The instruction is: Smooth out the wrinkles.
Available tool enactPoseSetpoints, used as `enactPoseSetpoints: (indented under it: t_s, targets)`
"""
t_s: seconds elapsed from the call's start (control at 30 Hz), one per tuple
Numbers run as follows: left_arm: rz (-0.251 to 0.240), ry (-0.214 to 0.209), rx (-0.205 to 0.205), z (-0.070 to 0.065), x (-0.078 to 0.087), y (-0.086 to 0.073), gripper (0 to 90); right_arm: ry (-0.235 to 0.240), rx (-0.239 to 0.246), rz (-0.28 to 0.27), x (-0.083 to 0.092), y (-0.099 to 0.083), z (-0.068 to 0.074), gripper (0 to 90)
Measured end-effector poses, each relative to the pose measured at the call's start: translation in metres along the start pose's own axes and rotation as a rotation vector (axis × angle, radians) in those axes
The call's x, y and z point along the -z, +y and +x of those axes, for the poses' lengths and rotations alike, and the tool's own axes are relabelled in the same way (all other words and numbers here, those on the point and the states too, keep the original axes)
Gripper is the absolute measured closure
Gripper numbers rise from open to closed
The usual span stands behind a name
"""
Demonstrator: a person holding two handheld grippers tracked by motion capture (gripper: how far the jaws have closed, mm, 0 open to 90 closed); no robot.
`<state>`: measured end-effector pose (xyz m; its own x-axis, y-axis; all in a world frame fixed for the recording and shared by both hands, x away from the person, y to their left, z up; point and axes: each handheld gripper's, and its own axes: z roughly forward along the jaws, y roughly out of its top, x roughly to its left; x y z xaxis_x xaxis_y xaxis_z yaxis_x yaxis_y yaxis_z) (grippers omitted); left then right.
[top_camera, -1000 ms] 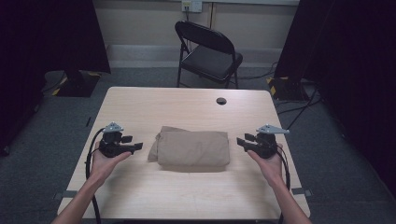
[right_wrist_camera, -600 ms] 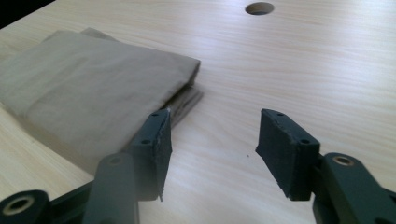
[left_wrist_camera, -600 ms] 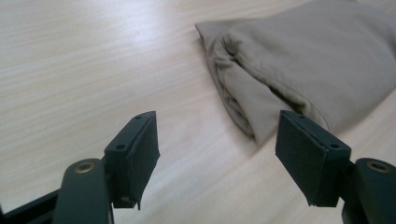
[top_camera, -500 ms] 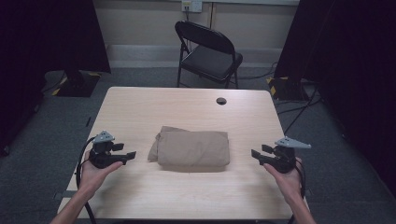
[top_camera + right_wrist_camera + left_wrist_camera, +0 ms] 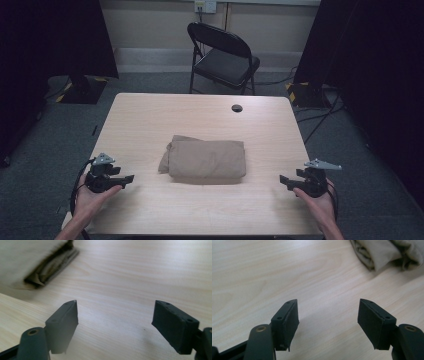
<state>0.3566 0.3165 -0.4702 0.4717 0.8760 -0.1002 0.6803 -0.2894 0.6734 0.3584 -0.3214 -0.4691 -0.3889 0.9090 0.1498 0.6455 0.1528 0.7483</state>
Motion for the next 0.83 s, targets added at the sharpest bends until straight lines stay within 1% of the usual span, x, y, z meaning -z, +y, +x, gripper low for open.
enactPoseSetpoints:
  t_s: [0.03, 0.07, 0.1, 0.13, 0.17, 0.2, 0.23, 0.27, 0.3, 0.33, 0.37, 0.4, 0.43, 0.47, 0.5, 0.53, 0.57, 0.6, 0.67, 0.83]
  targets:
    - [0.004, 0.006, 0.001, 0.001, 0.0, -0.001, 32.8, -0.014, -0.004, 0.029, -0.005, -0.002, -0.001, 18.6]
    - [0.002, 0.025, -0.025, 0.001, -0.001, -0.002, 32.4, -0.039, 0.0, 0.054, -0.009, -0.004, 0.0, 18.5]
    - [0.002, 0.025, -0.025, 0.001, -0.001, -0.002, 32.5, -0.053, 0.004, 0.069, -0.011, -0.005, 0.001, 18.0]
    - [0.024, 0.029, -0.013, 0.002, -0.003, -0.005, 32.0, -0.065, 0.002, 0.075, -0.014, -0.005, 0.002, 16.8]
    - [0.024, 0.029, -0.013, 0.002, -0.003, -0.005, 31.7, -0.065, 0.002, 0.075, -0.014, -0.005, 0.002, 16.8]
    - [0.049, 0.038, -0.012, 0.002, -0.008, -0.008, 31.7, -0.069, -0.004, 0.081, -0.015, -0.006, 0.003, 16.8]
    - [0.067, 0.036, -0.019, 0.002, -0.01, -0.01, 31.0, -0.075, 0.001, 0.108, -0.02, -0.008, 0.005, 16.7]
    - [0.061, 0.062, -0.064, -0.001, -0.012, -0.012, 28.1, -0.099, 0.025, 0.115, -0.023, -0.01, 0.006, 15.1]
    - [0.061, 0.062, -0.064, -0.001, -0.012, -0.012, 28.3, -0.099, 0.025, 0.115, -0.023, -0.01, 0.006, 15.1]
    - [0.051, 0.072, -0.062, -0.002, -0.013, -0.013, 27.9, -0.121, 0.026, 0.108, -0.023, -0.011, 0.007, 15.2]
    - [0.051, 0.072, -0.062, -0.002, -0.013, -0.013, 27.0, -0.13, 0.027, 0.106, -0.024, -0.011, 0.007, 15.1]
    - [0.015, 0.077, -0.057, -0.001, -0.015, -0.016, 24.6, -0.147, 0.036, 0.097, -0.025, -0.012, 0.008, 15.0]
    - [0.015, 0.077, -0.057, -0.001, -0.015, -0.016, 21.7, -0.147, 0.036, 0.097, -0.025, -0.012, 0.008, 15.0]
    - [0.003, 0.083, -0.045, 0.001, -0.016, -0.017, 21.7, -0.162, 0.047, 0.091, -0.025, -0.014, 0.009, 13.9]
    - [-0.006, 0.092, -0.04, 0.002, -0.016, -0.018, 18.1, -0.169, 0.054, 0.085, -0.027, -0.015, 0.011, 12.1]
    - [-0.045, 0.095, -0.031, 0.002, -0.019, -0.021, 14.0, -0.171, 0.055, 0.069, -0.028, -0.016, 0.012, 11.7]
    - [-0.045, 0.095, -0.031, 0.002, -0.019, -0.021, 13.4, -0.171, 0.055, 0.069, -0.028, -0.016, 0.012, 11.7]
    - [-0.094, 0.079, -0.059, 0.003, -0.021, -0.026, 13.3, -0.16, 0.064, 0.029, -0.031, -0.019, 0.011, 11.5]
    - [-0.092, 0.086, -0.055, 0.002, -0.021, -0.025, 13.4, -0.164, 0.062, 0.027, -0.031, -0.018, 0.012, 11.5]
    - [-0.096, 0.087, -0.048, 0.001, -0.023, -0.024, 13.4, -0.169, 0.059, 0.027, -0.032, -0.018, 0.013, 11.5]
